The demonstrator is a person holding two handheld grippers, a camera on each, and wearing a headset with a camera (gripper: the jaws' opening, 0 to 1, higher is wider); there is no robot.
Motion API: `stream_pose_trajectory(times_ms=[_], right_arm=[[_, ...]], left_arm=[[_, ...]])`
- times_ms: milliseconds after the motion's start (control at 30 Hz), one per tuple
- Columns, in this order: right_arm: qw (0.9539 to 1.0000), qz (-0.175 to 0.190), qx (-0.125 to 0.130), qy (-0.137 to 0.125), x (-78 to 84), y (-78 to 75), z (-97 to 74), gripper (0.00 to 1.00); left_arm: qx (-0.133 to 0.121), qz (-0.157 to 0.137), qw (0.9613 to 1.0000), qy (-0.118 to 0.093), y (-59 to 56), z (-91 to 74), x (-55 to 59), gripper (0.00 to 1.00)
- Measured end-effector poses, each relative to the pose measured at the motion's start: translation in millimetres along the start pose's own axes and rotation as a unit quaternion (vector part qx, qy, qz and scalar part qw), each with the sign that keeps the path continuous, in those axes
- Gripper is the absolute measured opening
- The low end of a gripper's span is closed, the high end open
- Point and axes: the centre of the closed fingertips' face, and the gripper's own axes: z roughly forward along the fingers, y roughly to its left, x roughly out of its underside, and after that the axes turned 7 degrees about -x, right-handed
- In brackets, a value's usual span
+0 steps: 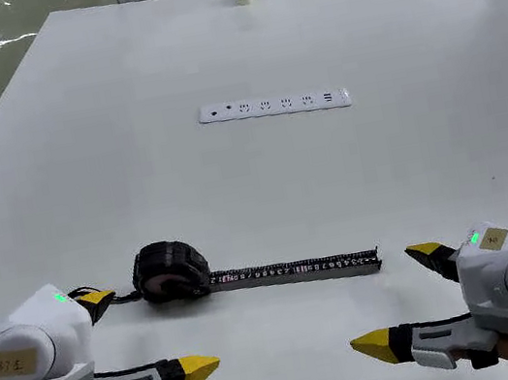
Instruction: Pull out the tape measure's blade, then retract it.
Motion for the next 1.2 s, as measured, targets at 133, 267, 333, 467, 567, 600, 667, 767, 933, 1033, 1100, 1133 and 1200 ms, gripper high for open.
stream_pose_trajectory(times_ms=[133, 267, 333, 467, 567, 600, 667, 767, 933, 1033, 1100, 1133, 1200], right_arm=[[0.9999, 0.010, 0.004, -0.008, -3.1, 4.7, -1.6, 0.89], [0.9997, 0.019, 0.009, -0.014, -4.5, 6.4, -2.9, 0.91], [0.9996, 0.020, 0.011, -0.016, -5.8, 7.3, -4.1, 0.92], [0.9996, 0.017, 0.014, -0.020, -9.2, 10.4, -5.3, 0.95], [0.9993, 0.026, 0.018, -0.020, -9.5, 11.6, -5.8, 0.97], [0.9992, 0.030, 0.020, -0.018, -8.9, 12.1, -5.8, 0.97], [0.9991, 0.032, 0.022, -0.019, -9.0, 13.7, -6.3, 0.99], [0.9986, 0.042, 0.026, -0.019, -8.8, 15.5, -7.3, 0.99], [0.9975, 0.055, 0.034, -0.026, -12.2, 20.9, -10.7, 0.99], [0.9965, 0.066, 0.039, -0.033, -15.3, 23.6, -11.7, 0.99], [0.9963, 0.068, 0.042, -0.033, -16.5, 25.6, -11.6, 0.99], [0.9963, 0.068, 0.042, -0.033, -17.0, 26.9, -11.2, 0.99], [0.9962, 0.069, 0.042, -0.032, -17.7, 29.7, -10.4, 0.99]], left_arm=[[-0.006, -0.003, 0.9999, -0.008, -3.2, -4.6, -2.9, 0.95], [-0.019, -0.012, 0.9996, -0.018, -2.4, -7.5, -5.6, 0.98], [-0.016, -0.014, 0.9996, -0.018, -4.5, -6.2, -4.3, 0.98], [-0.016, -0.012, 0.9997, -0.012, -6.9, -6.7, -2.8, 0.99], [-0.021, -0.019, 0.9995, -0.016, -7.0, -7.5, -5.5, 0.99], [-0.022, -0.020, 0.9994, -0.016, -6.9, -7.7, -6.1, 0.99], [-0.027, -0.024, 0.9992, -0.017, -7.5, -8.4, -8.0, 0.99], [-0.031, -0.030, 0.9989, -0.018, -8.2, -9.1, -8.9, 0.99], [-0.036, -0.034, 0.9987, -0.013, -10.8, -12.1, -6.5, 0.99], [-0.041, -0.038, 0.9984, -0.008, -11.4, -14.3, -5.9, 0.99], [-0.046, -0.042, 0.9981, -0.006, -10.9, -15.8, -6.6, 0.99], [-0.050, -0.044, 0.9978, -0.005, -10.2, -16.8, -7.3, 0.99], [-0.053, -0.050, 0.9973, -0.007, -10.1, -19.2, -9.3, 0.99]])
